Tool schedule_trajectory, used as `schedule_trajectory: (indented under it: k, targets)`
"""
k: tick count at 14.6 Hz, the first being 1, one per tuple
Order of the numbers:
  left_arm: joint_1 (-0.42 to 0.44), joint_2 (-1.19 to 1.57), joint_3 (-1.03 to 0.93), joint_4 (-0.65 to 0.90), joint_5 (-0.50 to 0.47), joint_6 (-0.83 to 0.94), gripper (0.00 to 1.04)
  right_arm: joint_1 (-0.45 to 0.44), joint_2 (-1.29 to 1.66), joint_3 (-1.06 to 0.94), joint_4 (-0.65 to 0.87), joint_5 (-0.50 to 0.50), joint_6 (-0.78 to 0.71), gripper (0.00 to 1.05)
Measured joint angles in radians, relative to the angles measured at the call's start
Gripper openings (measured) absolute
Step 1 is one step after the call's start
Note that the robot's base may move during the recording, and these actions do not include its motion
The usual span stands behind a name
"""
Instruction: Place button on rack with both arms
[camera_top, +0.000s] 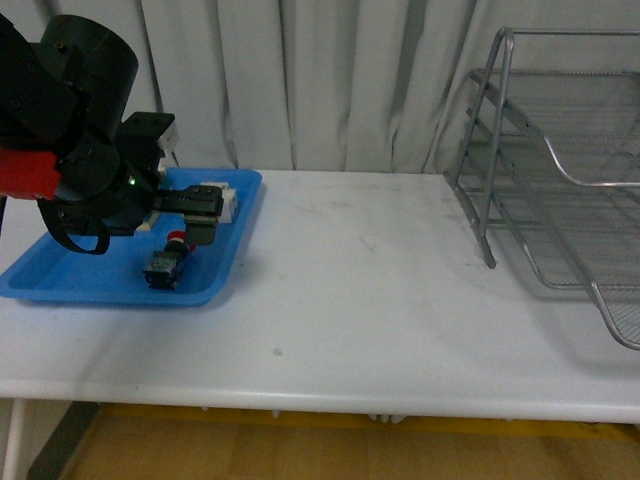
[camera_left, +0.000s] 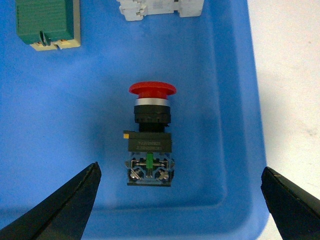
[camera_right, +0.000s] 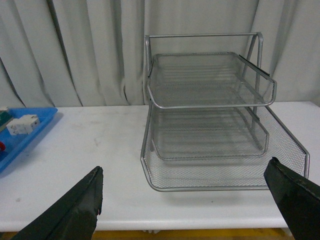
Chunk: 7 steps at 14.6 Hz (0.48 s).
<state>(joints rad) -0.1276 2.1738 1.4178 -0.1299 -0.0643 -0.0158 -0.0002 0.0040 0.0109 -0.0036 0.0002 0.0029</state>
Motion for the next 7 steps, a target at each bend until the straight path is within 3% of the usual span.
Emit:
schedule_trajectory:
  k: [7]
  targets:
    - [0.015,0.123,0.127,-0.064,-0.034,0.013,0.98,0.000,0.000,0.000,0.000,0.000,0.000,0.98]
